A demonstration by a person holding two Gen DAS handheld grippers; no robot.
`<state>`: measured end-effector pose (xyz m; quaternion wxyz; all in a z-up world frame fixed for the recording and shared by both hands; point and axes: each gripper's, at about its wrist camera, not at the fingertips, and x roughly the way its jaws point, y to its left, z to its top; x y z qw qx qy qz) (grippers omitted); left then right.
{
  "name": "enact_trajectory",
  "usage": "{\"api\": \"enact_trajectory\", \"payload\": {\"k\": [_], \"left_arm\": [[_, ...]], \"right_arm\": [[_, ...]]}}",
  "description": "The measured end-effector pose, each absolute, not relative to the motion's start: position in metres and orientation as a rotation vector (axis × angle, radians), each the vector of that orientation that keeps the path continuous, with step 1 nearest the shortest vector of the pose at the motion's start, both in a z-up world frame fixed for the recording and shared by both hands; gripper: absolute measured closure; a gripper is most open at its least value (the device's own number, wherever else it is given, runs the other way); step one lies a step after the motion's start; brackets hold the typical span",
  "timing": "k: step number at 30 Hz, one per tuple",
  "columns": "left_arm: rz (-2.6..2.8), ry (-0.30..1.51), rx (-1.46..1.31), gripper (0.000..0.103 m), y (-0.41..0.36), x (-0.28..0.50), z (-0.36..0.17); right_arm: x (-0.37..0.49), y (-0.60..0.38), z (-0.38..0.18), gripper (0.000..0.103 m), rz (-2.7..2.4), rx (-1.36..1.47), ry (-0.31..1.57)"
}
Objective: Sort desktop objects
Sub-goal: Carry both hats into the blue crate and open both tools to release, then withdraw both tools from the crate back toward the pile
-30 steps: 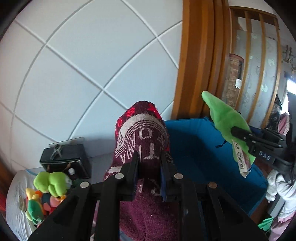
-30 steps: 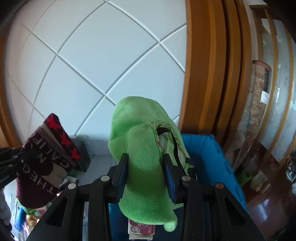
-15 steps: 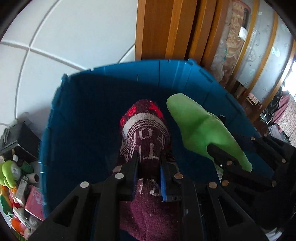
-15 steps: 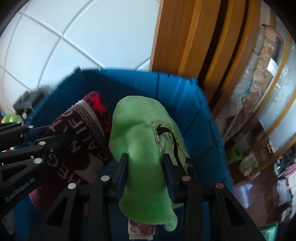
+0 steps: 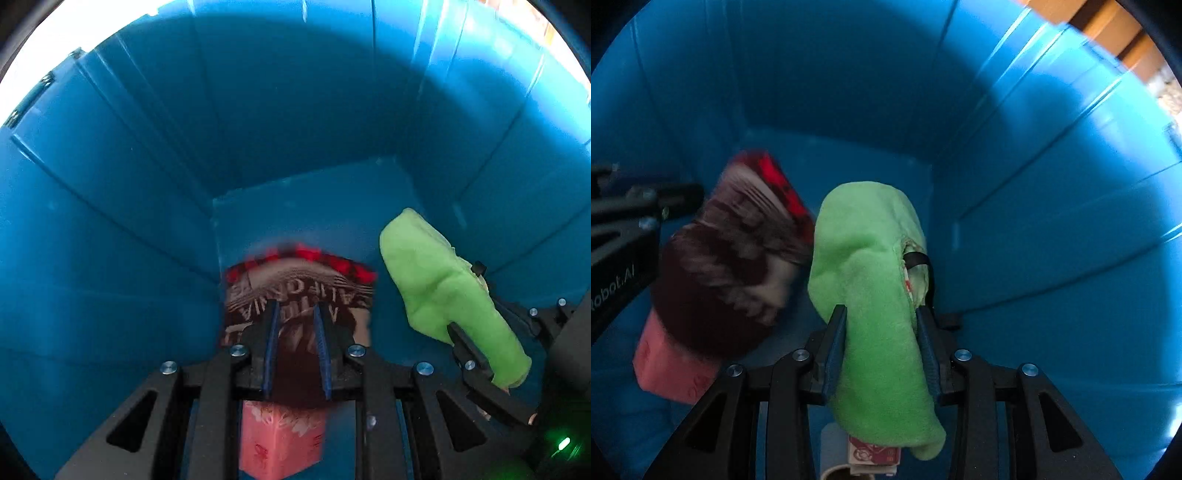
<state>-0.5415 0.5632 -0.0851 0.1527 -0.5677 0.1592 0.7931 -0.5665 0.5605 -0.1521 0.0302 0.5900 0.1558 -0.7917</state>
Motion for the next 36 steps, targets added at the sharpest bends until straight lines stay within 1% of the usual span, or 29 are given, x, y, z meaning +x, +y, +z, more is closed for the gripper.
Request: {"api": "enact_trajectory", "payload": {"k": [1, 2, 3, 4, 5, 6, 7, 8, 10, 12, 13, 14, 18, 20, 24, 28, 36], "left_arm": [[2.289, 0.478, -1.639, 0.084, 0.564, -0.540, -0.086], [2.306, 0.503, -1.639, 0.079, 0.564, -0.539, -0.086], [2.329, 0.524, -1.639, 0.066, 0.564, -0.540, -0.085], [2.349, 0.528, -1.642, 0.057, 0.562, -0.537, -0.084], [2.367, 0.527, -1.648, 0.035, 0.559, -0.532, -0.082], [2.385, 0.533, -1.657, 0.023, 0.559, -0.528, -0.081], [2.398, 0.547, -1.669, 0.023, 0.555, -0.525, -0.080], [2.399, 0.564, -1.682, 0.023, 0.553, -0.522, -0.079], [2.384, 0.579, -1.694, 0.023, 0.555, -0.512, -0.075], [2.362, 0.575, -1.681, 0.023, 0.551, -0.521, -0.070], [2.358, 0.574, -1.666, 0.023, 0.549, -0.516, -0.062], [2.352, 0.569, -1.647, 0.023, 0.547, -0.513, -0.054], [2.305, 0.474, -1.619, 0.023, 0.539, -0.495, -0.027], [2.301, 0.433, -1.595, 0.023, 0.529, -0.483, -0.010], [2.305, 0.366, -1.524, 0.022, 0.508, -0.458, 0.019], [2.334, 0.349, -1.401, 0.020, 0.489, -0.421, 0.052], [2.406, 0.265, -1.164, 0.020, 0.437, -0.356, 0.099]], "right_arm": [[-0.564, 0.559, -0.158, 0.066, -2.410, 1.838, 0.477], [-0.562, 0.557, -0.163, 0.064, -2.373, 1.854, 0.464], [-0.560, 0.556, -0.167, 0.062, -2.341, 1.868, 0.433], [-0.558, 0.555, -0.170, 0.056, -2.313, 1.890, 0.402], [-0.555, 0.555, -0.173, 0.045, -2.280, 1.920, 0.379], [-0.551, 0.554, -0.175, 0.038, -2.253, 1.950, 0.355], [-0.545, 0.553, -0.177, 0.027, -2.226, 1.987, 0.339], [-0.541, 0.553, -0.179, 0.024, -2.188, 2.032, 0.329], [-0.531, 0.556, -0.177, 0.024, -2.152, 2.087, 0.299], [-0.529, 0.557, -0.164, 0.024, -2.150, 2.101, 0.315], [-0.524, 0.557, -0.155, 0.021, -2.153, 2.097, 0.329], [-0.521, 0.560, -0.147, 0.016, -2.154, 2.093, 0.346], [-0.517, 0.572, -0.118, 0.013, -2.150, 2.074, 0.371], [-0.508, 0.576, -0.101, 0.006, -2.149, 2.047, 0.369], [-0.492, 0.581, -0.073, 0.004, -2.180, 1.967, 0.368], [-0.468, 0.580, -0.046, 0.001, -2.204, 1.879, 0.355], [-0.419, 0.565, 0.007, 0.000, -2.309, 1.634, 0.349]]}}
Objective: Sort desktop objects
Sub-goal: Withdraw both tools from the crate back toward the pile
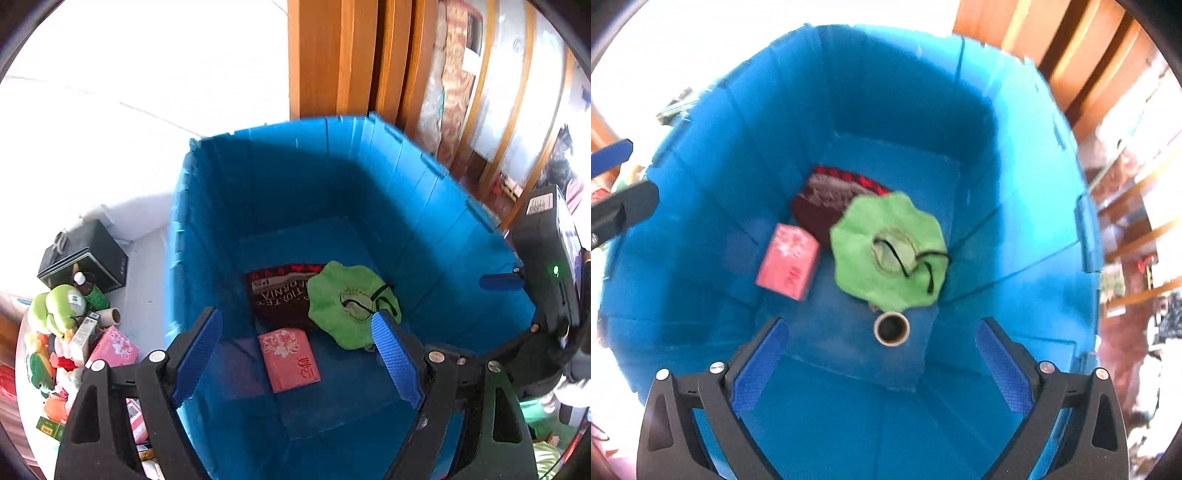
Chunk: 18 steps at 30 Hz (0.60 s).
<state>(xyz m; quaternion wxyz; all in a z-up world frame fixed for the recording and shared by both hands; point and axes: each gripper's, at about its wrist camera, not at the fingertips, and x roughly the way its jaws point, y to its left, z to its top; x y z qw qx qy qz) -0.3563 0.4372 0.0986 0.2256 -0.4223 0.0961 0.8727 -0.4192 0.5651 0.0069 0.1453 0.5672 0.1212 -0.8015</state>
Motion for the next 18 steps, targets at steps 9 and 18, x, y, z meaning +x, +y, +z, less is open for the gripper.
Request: {"api": "enact_trajectory", "payload": {"k": [9, 18], "left_arm": [[2.659, 0.122, -0.891, 0.020, 0.336, -0.303, 0.112], [2.889, -0.021, -0.927, 0.020, 0.208, -0.276, 0.080]], "right_arm": [[-0.374, 0.532, 0.050, 0.000, -2.391, 1.356, 0.184], [-0.327, 0.453, 0.081, 0.000, -2.400, 1.059, 0.052]]}}
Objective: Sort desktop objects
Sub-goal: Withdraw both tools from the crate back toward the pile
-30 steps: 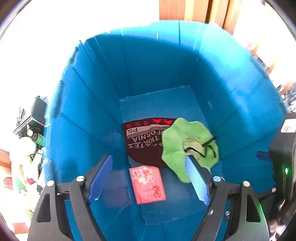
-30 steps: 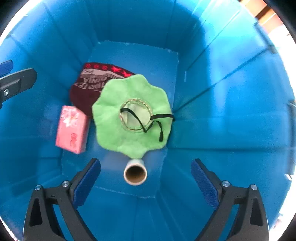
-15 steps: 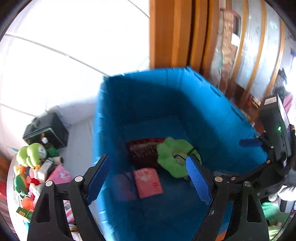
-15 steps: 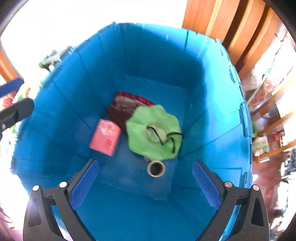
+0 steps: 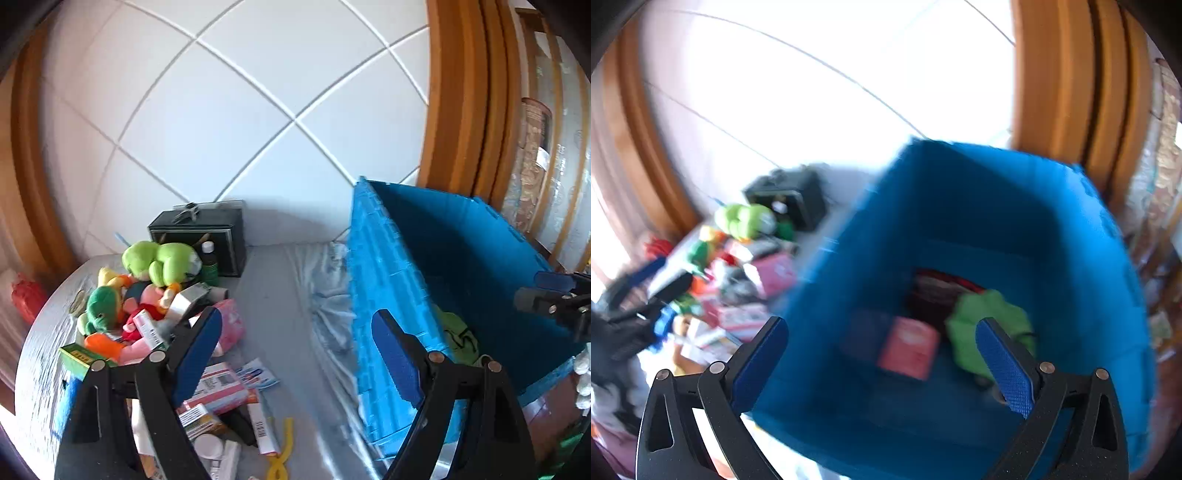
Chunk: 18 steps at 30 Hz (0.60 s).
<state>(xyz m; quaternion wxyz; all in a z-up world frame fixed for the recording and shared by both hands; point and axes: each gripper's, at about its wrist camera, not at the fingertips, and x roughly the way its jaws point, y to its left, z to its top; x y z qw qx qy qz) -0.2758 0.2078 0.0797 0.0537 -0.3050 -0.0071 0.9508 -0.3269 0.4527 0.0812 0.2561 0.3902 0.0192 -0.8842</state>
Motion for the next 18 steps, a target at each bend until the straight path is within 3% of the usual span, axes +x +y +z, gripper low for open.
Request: {"api": "enact_trajectory", "payload": {"k": [10, 18], "left_arm": [[3.051, -0.154, -1.079, 0.020, 0.059, -0.238, 0.024], [3.114, -0.284, -1.212, 0.020, -0.021, -0.207, -0.028]], "right_arm": [[-0.283, 0.335, 0.063, 0.000, -2.261, 0.920, 0.015], [-0.254, 0.262, 0.018, 0.000, -2.157, 0.928, 0.097]]}}
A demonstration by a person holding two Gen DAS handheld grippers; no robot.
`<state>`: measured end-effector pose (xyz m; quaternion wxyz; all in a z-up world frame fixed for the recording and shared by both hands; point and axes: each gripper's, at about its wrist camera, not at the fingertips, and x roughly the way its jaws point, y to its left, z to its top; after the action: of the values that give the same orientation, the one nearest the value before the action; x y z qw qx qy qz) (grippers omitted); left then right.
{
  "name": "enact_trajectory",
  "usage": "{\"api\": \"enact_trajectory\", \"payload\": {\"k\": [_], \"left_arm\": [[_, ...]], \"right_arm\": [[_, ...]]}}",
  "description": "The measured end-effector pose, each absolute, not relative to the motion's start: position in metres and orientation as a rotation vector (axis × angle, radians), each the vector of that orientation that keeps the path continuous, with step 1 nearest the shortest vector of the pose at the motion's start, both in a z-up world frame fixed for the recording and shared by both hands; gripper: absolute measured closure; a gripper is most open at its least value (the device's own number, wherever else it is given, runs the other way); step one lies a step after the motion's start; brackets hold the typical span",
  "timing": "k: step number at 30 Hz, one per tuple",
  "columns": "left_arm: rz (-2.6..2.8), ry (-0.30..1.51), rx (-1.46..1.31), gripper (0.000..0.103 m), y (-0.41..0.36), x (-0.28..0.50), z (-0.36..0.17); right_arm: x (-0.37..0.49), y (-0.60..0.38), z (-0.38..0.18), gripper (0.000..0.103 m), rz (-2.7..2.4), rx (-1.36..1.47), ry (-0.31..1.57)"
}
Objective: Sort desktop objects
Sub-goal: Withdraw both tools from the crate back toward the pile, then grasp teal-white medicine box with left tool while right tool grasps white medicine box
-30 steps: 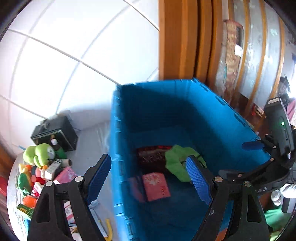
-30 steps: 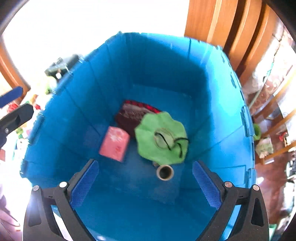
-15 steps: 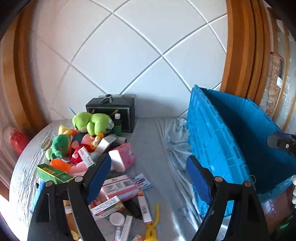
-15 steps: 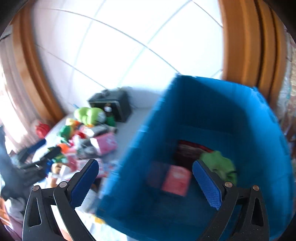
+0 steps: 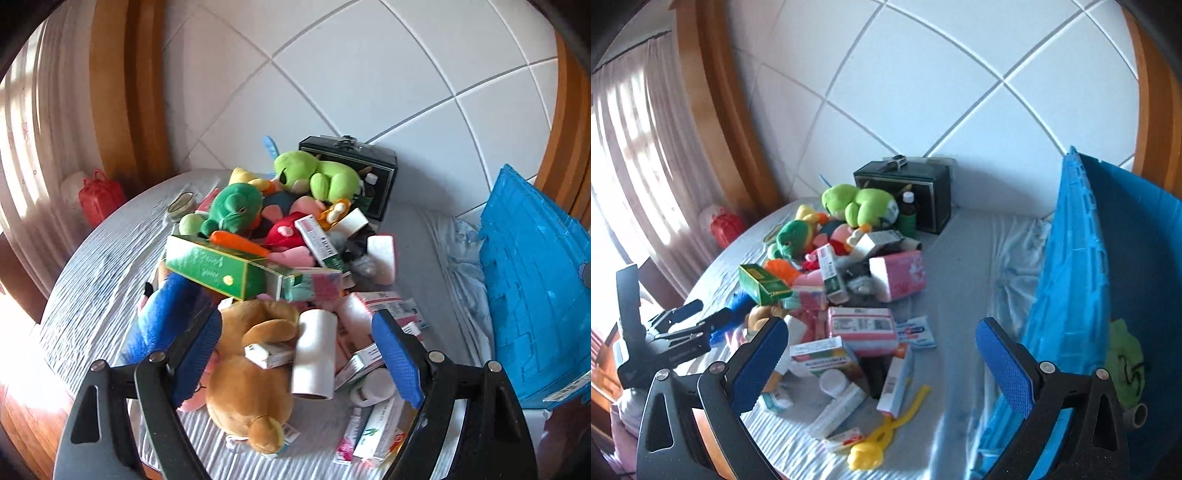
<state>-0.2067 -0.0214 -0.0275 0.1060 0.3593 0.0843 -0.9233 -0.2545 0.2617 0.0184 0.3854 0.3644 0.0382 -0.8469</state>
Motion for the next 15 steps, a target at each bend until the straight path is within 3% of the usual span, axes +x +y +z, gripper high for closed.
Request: {"api": "enact_trajectory", "payload": {"k": [9, 15], "left_arm": [[-2.617, 0.366, 1.070, 0.020, -0.058, -0.156, -0.097], [-2.607, 0.306, 1.202, 0.020, -0.039, -0.136, -0.146]], "right_arm": [[-0.246, 0.228, -0.077, 0.000, -2.067, 1.133, 0.084], [-0.233, 0.226, -0.144, 0.000, -2.038, 1.261, 0.181]]}}
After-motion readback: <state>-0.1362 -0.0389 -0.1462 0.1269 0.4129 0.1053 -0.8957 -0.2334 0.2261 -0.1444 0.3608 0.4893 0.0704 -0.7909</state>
